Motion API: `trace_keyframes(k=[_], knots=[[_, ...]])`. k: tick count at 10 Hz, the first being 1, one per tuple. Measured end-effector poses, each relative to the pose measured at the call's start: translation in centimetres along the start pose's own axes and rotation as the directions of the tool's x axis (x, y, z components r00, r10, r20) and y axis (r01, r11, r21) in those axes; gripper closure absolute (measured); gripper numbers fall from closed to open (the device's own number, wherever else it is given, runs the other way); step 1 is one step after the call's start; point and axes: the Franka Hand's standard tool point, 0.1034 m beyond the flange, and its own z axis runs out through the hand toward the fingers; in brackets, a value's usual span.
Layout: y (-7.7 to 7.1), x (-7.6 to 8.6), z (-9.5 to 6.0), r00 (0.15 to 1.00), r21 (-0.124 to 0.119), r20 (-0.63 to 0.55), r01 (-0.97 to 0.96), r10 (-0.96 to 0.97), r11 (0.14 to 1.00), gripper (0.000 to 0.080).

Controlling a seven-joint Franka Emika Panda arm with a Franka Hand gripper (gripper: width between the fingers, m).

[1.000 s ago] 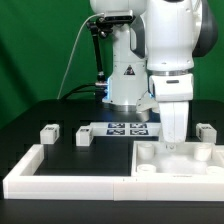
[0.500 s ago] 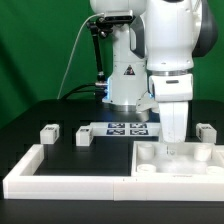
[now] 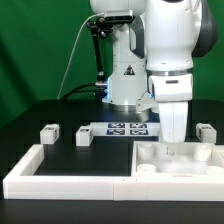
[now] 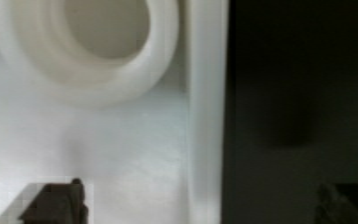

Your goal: Assemble one leg

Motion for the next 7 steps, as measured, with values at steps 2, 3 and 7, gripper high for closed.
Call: trace_keyframes(k=[2, 3, 7], knots=[[-0.7, -0.2, -1.6, 1.000, -0.016, 0.008, -0.026, 0.026, 1.000, 0.0150], [-1.3, -0.2, -2.8, 0.999, -0.026, 0.013, -0.047, 0.048, 0.999, 0.0150], [-2.0, 0.0, -5.6, 0.994, -0.059, 0.019, -0.110, 0.111, 0.992, 0.0150]])
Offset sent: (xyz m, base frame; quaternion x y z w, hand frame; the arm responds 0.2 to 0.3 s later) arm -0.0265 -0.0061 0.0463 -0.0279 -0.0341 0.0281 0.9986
